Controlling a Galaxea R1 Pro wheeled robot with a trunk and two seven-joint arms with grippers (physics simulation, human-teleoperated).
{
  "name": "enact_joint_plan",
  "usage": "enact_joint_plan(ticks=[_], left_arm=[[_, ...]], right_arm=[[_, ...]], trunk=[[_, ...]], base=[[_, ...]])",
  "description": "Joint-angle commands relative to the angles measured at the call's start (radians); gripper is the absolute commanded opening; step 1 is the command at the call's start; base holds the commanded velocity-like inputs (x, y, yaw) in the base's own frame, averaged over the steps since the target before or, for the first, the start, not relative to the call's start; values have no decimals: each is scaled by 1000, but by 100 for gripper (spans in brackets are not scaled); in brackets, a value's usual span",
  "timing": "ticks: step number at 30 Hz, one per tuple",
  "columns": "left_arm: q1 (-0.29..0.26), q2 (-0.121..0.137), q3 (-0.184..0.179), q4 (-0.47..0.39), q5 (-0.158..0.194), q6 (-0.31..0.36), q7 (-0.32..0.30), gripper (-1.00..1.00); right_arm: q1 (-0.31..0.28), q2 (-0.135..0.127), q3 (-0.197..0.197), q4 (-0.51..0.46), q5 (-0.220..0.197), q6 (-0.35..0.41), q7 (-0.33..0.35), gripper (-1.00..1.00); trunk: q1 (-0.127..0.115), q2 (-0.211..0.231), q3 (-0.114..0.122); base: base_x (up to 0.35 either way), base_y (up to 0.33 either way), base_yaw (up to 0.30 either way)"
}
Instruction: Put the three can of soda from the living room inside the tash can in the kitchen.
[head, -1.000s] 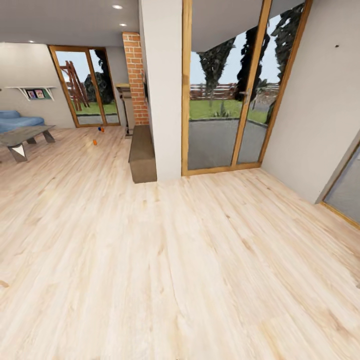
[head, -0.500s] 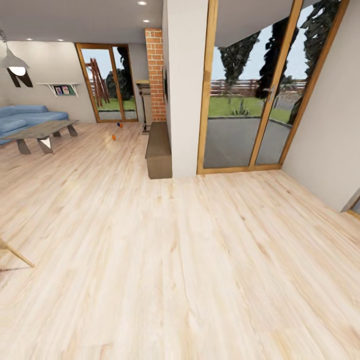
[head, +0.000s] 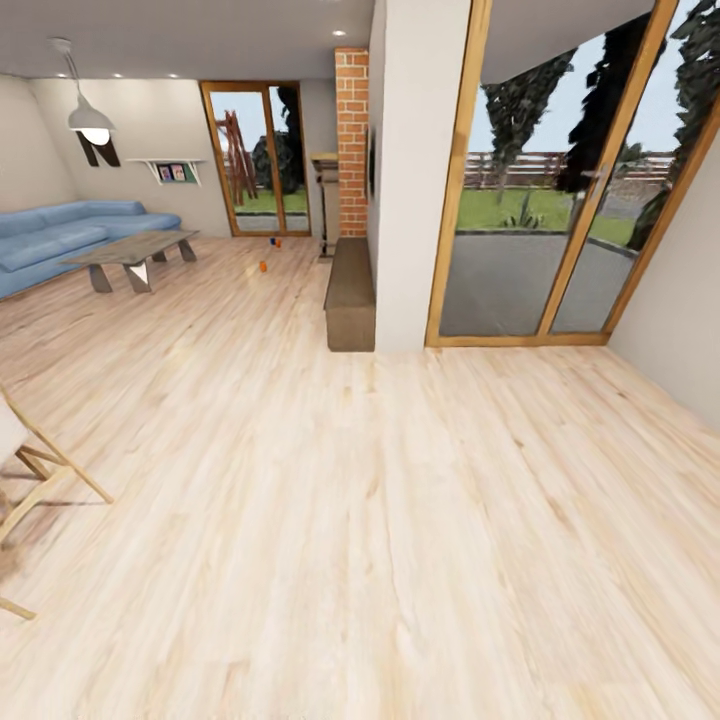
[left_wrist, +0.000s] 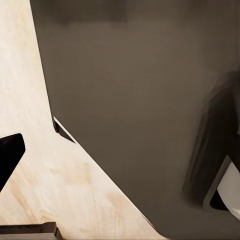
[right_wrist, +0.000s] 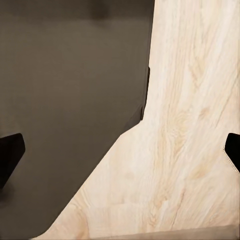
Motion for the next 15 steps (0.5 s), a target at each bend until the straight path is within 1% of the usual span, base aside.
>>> enact_joint_plan(ticks=[1,15], left_arm=[[0,0,0,0,0,0,0,100],[0,-1,0,0,0,0,0,100]], right_arm=[[0,0,0,0,0,0,0,100],[0,0,0,0,0,0,0,100]], trunk=[[0,0,-1],[0,0,-16]], base=[[0,0,226],[0,0,226]])
